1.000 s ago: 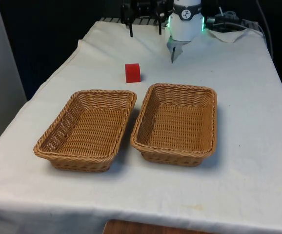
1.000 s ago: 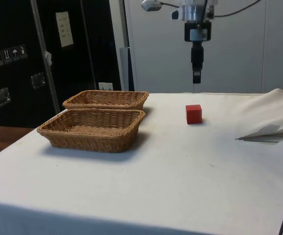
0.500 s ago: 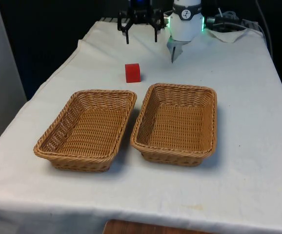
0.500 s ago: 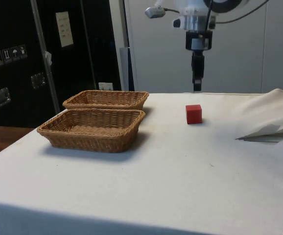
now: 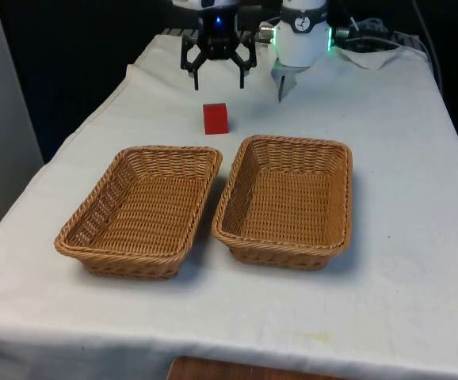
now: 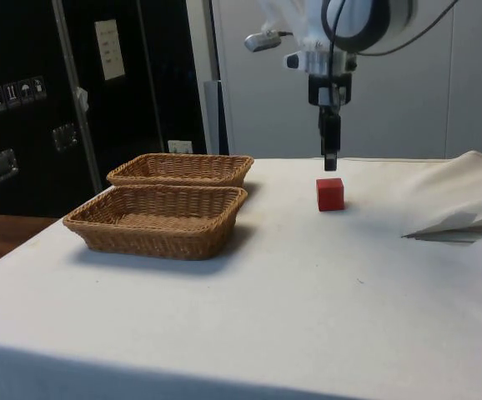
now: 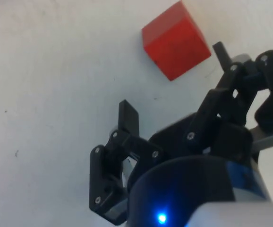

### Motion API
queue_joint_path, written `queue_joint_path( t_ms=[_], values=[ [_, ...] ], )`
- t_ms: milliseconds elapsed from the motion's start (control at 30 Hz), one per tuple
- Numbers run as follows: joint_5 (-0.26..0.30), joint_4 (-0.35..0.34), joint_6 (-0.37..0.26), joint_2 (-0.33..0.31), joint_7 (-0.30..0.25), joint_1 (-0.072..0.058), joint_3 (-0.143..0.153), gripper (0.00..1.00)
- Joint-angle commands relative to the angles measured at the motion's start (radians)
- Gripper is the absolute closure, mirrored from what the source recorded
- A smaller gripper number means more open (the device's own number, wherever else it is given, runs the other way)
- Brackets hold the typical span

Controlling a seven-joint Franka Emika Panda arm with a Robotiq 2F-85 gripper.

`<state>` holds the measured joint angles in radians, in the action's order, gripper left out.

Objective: Pick up the red cube and place it into the right basket.

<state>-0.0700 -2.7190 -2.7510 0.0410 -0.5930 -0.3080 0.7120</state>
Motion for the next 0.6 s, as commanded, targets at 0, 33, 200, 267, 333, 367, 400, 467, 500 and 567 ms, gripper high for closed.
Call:
queue_joint_path(
  t_ms=[0, 33, 200, 267, 333, 367, 400, 467, 500, 567],
  values=[
    [0.041, -0.011, -0.018, -0.001, -0.028, -0.010, -0.003, 0.00],
    [0.052, -0.010, -0.020, -0.008, -0.035, -0.010, -0.007, 0.00],
    [0.108, -0.003, -0.019, -0.031, -0.073, -0.006, -0.022, 0.00],
    [0.122, -0.001, -0.019, -0.036, -0.082, -0.006, -0.026, 0.00],
    [0.162, 0.004, -0.020, -0.055, -0.107, -0.006, -0.035, 0.00],
    [0.133, 0.012, -0.017, -0.068, -0.088, -0.003, -0.029, 0.00],
    [0.173, 0.006, -0.020, -0.061, -0.114, -0.006, -0.038, 0.00],
    [0.197, 0.010, -0.022, -0.076, -0.128, -0.006, -0.046, 0.00],
    [0.207, 0.012, -0.023, -0.083, -0.134, -0.005, -0.049, 0.00],
    [0.234, 0.019, -0.026, -0.103, -0.148, -0.003, -0.060, 0.00]
  ],
)
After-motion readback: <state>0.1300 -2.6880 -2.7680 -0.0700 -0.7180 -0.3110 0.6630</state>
